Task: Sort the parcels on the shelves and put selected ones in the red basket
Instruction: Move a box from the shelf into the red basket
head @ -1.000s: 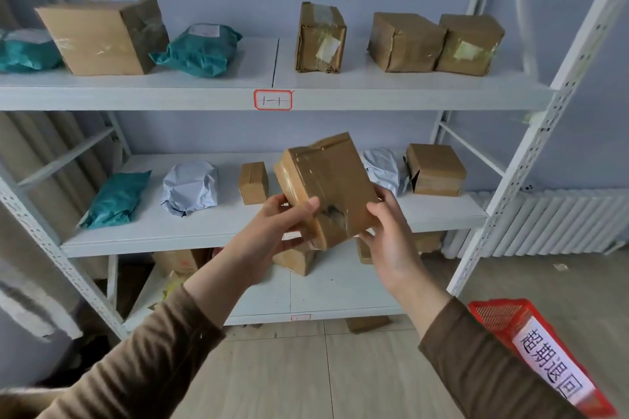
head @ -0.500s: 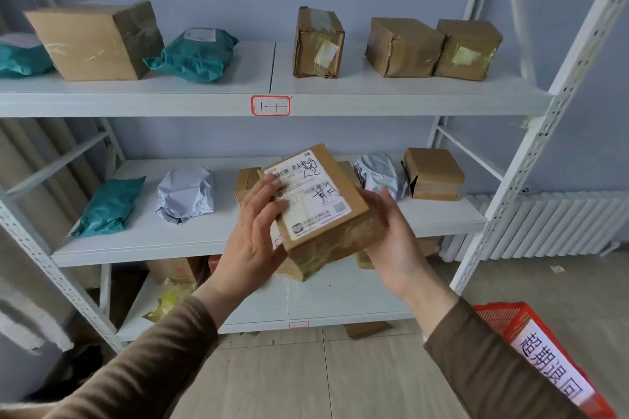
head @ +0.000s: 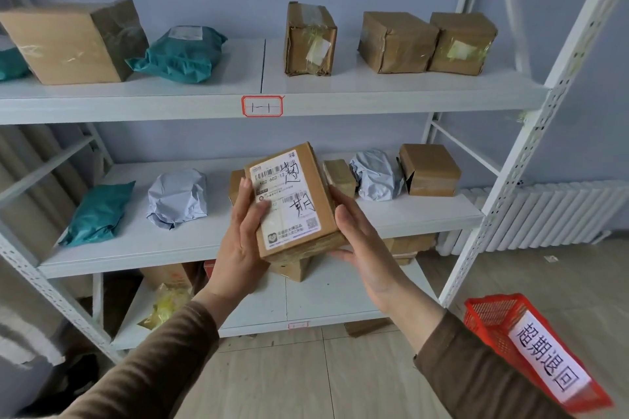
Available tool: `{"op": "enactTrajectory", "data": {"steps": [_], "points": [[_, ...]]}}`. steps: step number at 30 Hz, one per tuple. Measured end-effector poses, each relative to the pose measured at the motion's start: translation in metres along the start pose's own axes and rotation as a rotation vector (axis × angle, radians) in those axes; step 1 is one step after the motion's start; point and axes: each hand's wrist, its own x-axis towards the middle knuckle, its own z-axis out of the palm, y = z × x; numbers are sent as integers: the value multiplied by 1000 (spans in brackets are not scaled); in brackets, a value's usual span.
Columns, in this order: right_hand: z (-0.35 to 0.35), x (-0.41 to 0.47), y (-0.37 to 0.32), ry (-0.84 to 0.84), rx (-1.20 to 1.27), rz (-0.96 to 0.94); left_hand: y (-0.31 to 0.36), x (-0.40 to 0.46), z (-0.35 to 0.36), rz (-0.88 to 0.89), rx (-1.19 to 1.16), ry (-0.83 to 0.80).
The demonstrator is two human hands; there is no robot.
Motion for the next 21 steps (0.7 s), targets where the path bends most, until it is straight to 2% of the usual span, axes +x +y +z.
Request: {"op": "enactTrajectory", "data": {"steps": [2, 4, 6, 9, 11, 14, 21], "points": [[-1, 2, 6, 0, 63, 36, 3, 5, 1, 14, 26, -52], [-4, 5, 14, 44, 150, 41, 5, 11, 4, -72, -4, -114], [-8, 8, 21, 89, 209, 44, 14, 19, 5, -359, -258, -147], [-21, 10, 31, 183, 302, 60, 37, 29, 7, -855, -797, -123], [-31, 9, 38, 261, 356, 75, 53, 36, 10, -1046, -941, -204], [-51, 4, 49, 356, 375, 99, 74, 39, 28, -1046, -1021, -345], [-98, -19, 69, 499, 333, 158, 97, 36, 87, -1123, -1117, -469]]}}
